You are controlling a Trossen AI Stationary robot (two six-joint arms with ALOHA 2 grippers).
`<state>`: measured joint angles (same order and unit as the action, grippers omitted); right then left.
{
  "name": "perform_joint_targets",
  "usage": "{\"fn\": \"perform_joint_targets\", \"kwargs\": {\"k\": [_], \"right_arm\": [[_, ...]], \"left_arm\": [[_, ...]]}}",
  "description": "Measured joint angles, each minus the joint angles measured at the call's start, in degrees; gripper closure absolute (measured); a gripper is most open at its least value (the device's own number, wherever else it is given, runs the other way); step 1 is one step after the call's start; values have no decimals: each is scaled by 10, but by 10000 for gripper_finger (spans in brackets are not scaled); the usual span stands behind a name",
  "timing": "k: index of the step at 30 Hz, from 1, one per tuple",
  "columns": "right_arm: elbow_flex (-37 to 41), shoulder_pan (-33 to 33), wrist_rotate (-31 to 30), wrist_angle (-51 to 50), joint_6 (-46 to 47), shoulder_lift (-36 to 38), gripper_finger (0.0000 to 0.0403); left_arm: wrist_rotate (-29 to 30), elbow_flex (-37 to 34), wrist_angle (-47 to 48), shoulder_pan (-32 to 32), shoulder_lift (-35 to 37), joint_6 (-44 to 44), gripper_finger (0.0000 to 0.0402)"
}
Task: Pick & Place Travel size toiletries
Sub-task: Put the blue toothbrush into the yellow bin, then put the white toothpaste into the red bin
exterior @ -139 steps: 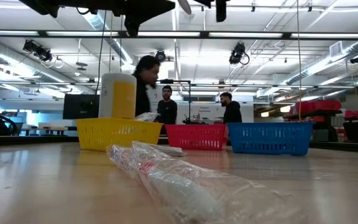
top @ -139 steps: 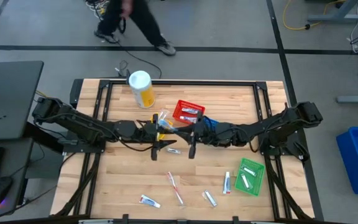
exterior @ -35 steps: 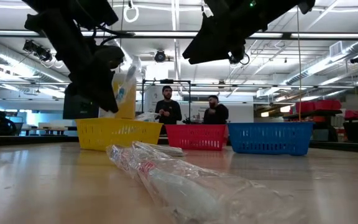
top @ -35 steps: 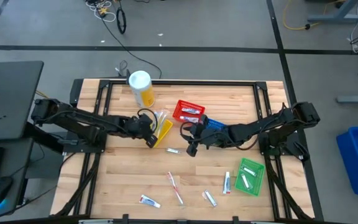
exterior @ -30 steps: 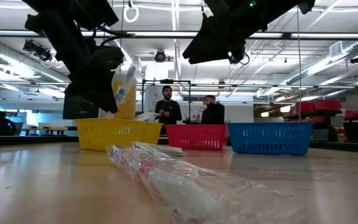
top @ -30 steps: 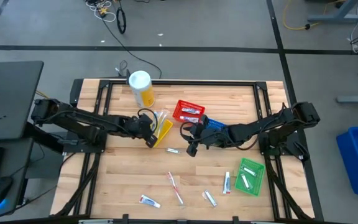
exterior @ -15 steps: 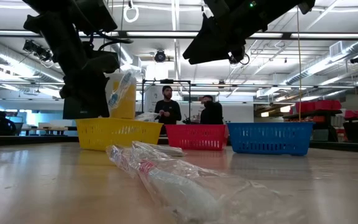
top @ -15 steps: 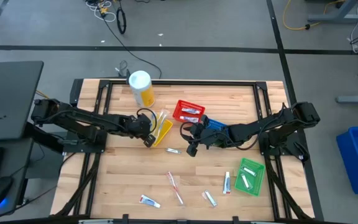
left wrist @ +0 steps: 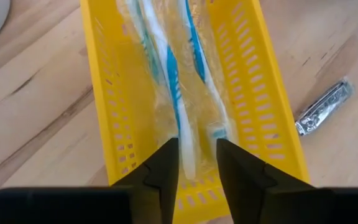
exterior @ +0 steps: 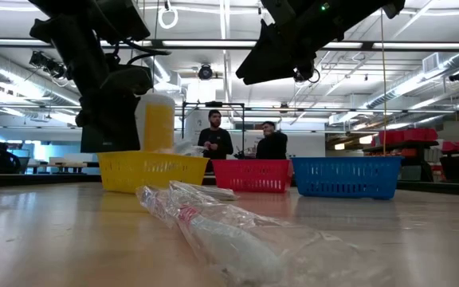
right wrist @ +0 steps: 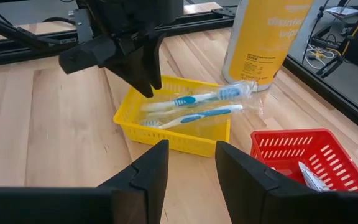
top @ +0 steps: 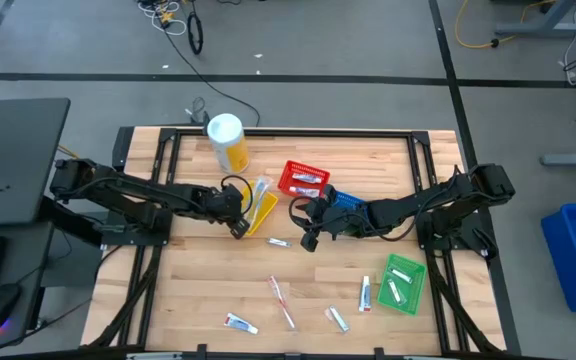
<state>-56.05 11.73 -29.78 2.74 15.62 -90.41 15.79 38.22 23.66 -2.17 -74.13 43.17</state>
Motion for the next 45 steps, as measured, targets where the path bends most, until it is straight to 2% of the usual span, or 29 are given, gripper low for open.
{"fn": "perform_joint_targets", "kwargs": {"k": [5,11,16,20,22,25,29,32,40,45], "right_arm": [[0,0,5,-5,-3,0,252],[0,1,65,-28,-1,0,218],[0,12,123,-50,33,0,192],[0,23,141,-68,51,0,180],[0,27,139,-74,51,0,178],[0,27,139,-74,51,0,176],[0,23,139,-73,50,0,182],[0,18,139,-73,48,0,190],[0,10,139,-74,45,0,208],[0,9,139,-81,45,0,215]], "left_arm": [[6,0,-1,0,0,-10,263],[60,4,-6,0,0,-45,249],[56,29,-12,-7,0,-88,250],[56,45,-53,-18,0,-125,253],[46,45,-96,-27,0,-152,252],[-23,45,-164,-45,0,-206,251],[-109,46,-221,-92,0,-245,251],[-121,46,-222,-145,0,-235,252],[-53,46,-257,-295,-13,-149,246],[-18,67,-260,-355,-64,-122,246]]}}
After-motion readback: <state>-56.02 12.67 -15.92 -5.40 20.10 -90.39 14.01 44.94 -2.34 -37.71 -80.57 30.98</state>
